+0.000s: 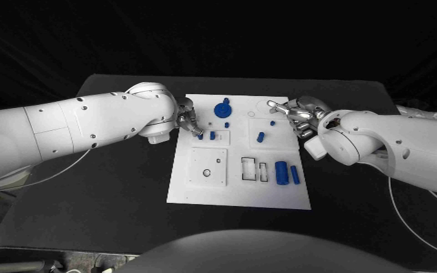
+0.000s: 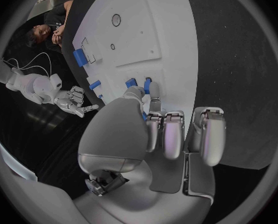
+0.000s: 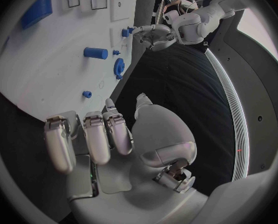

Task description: Assemble the parts on the task board

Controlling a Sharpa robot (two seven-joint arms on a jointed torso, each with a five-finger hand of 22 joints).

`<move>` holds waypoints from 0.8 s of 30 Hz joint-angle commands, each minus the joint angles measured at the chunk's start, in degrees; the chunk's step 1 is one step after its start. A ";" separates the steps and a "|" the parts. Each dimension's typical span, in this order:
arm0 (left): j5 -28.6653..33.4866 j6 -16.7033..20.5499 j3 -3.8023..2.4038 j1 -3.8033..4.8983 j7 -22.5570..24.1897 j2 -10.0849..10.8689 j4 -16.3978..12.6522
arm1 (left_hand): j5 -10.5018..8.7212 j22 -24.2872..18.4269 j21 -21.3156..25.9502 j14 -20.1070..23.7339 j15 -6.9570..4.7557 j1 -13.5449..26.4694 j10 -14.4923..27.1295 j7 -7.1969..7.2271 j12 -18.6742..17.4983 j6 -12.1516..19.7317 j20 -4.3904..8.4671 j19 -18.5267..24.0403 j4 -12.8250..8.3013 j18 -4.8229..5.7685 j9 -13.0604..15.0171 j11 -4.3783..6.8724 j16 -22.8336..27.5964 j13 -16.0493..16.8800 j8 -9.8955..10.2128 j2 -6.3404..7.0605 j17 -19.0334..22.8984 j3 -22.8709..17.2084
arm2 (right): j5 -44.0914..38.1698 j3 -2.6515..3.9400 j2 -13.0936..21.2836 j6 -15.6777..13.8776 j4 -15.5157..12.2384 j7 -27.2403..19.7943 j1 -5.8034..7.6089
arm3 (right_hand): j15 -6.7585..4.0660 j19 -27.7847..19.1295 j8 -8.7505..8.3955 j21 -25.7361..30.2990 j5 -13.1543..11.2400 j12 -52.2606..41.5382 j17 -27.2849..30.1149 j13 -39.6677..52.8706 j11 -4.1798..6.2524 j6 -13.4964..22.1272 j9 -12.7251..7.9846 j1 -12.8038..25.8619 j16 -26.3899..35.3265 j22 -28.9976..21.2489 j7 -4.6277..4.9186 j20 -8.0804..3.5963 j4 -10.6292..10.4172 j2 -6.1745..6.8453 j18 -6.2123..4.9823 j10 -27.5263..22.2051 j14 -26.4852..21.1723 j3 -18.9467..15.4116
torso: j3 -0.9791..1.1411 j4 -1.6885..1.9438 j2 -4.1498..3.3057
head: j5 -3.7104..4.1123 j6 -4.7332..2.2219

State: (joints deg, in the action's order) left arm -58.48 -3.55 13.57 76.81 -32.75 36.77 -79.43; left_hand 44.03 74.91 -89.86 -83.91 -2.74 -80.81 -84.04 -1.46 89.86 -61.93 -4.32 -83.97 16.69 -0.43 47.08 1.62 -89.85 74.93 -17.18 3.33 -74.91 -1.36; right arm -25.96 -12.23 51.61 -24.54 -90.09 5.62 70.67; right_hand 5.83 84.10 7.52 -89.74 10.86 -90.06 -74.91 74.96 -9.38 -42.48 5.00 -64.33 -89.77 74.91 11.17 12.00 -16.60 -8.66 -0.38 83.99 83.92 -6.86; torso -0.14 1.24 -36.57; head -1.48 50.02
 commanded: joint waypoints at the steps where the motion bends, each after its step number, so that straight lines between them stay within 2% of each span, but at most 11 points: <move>1: -0.25 -1.40 0.01 -0.06 -0.07 -0.12 -0.01 | -0.35 15.09 -0.14 -6.09 -0.18 -0.02 -5.96 0.23 0.14 0.27 0.05 -6.03 0.05 0.43 0.08 0.26 -0.15 15.07 -0.14 0.09 -15.09 -0.41 | -0.16 0.00 -0.03 0.53 -0.04 -0.46 -0.03 | 0.39 5.90 0.30 -0.26 0.35 0.06 -15.09 15.04 -0.21 -0.18 0.09 -0.05 -0.23 15.09 2.42 0.41 -0.02 -0.56 0.38 6.01 6.08 -0.47 | -0.02 -0.01 -0.04 | -0.01 -0.02; 14: -0.25 -0.48 0.01 -0.08 0.32 -0.02 -0.28 | -0.54 15.09 -0.14 -6.09 -0.19 -0.20 -5.96 0.26 0.14 0.36 0.06 -6.03 -0.07 0.43 0.10 0.26 -0.15 15.07 -0.13 -0.03 -15.09 -0.62 | -0.14 0.00 -0.08 0.48 -0.03 -0.50 -0.03 | 0.39 5.90 0.30 -0.26 0.35 0.06 -15.09 15.04 -0.21 -0.18 0.09 -0.05 -0.23 15.09 2.42 0.41 -0.02 -0.56 0.38 6.01 6.08 -0.47 | 0.03 0.00 0.02 | -0.01 -0.02; 21: -0.25 -1.05 0.01 -0.12 0.24 0.00 -0.27 | -0.61 15.09 -0.14 -6.09 -0.19 -0.20 -5.96 0.24 0.14 0.40 0.07 -6.03 -0.05 0.43 0.11 0.25 -0.15 15.07 -0.13 -0.04 -15.09 -0.67 | -0.13 0.00 -0.12 0.45 0.01 -0.53 -0.03 | 0.40 5.90 0.34 -0.26 0.34 0.06 -15.09 15.04 -0.22 -0.16 0.09 -0.09 -0.23 15.09 2.44 0.43 -0.02 -0.64 0.38 6.01 6.08 -0.60 | -0.02 0.00 0.00 | 0.08 -0.02; 23: -0.25 -1.48 0.01 -0.13 0.17 -0.01 -0.24 | -0.85 15.09 -0.14 -6.09 -0.22 0.34 -5.96 0.11 0.14 0.57 0.08 -6.03 0.06 0.43 0.10 0.14 -0.15 15.07 -0.08 0.10 -15.09 -0.53 | -0.13 0.00 -0.13 0.46 0.02 -0.53 -0.03 | 0.40 5.90 0.34 -0.26 0.34 0.06 -15.09 15.04 -0.22 -0.16 0.09 -0.09 -0.23 15.09 2.44 0.43 -0.02 -0.64 0.38 6.01 6.08 -0.60 | -0.03 -0.01 0.01 | 0.10 -0.02; 24: -0.25 -1.68 0.01 -0.13 0.14 -0.02 -0.24 | -1.63 15.09 -0.14 -6.09 -0.23 1.32 -5.96 -0.04 0.14 0.76 0.10 -6.03 0.08 0.43 0.02 -0.03 -0.15 15.07 0.05 0.09 -15.09 -0.25 | -0.13 0.00 -0.12 0.45 0.02 -0.53 -0.03 | 0.40 5.90 0.34 -0.26 0.34 0.06 -15.09 15.04 -0.22 -0.16 0.09 -0.09 -0.23 15.09 2.44 0.43 -0.02 -0.64 0.38 6.01 6.08 -0.60 | -0.02 -0.02 0.01 | 0.14 -0.02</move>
State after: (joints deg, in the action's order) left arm -58.53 -3.71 13.57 76.75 -32.71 36.84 -79.55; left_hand 42.46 74.90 -89.86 -83.90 -2.74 -79.64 -84.04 -1.55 89.86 -61.41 -4.32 -83.97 16.66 -0.43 47.14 1.62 -89.85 74.92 -17.18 3.31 -74.90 -1.69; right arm -25.93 -12.23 51.53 -24.55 -90.06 5.61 70.67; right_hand 5.83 84.10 7.52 -89.74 10.86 -90.06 -74.90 74.96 -9.38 -42.48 5.00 -64.33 -89.77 74.95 11.17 12.00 -16.62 -8.66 -0.39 83.99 83.92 -7.21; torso -0.13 1.24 -36.57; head -1.41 50.00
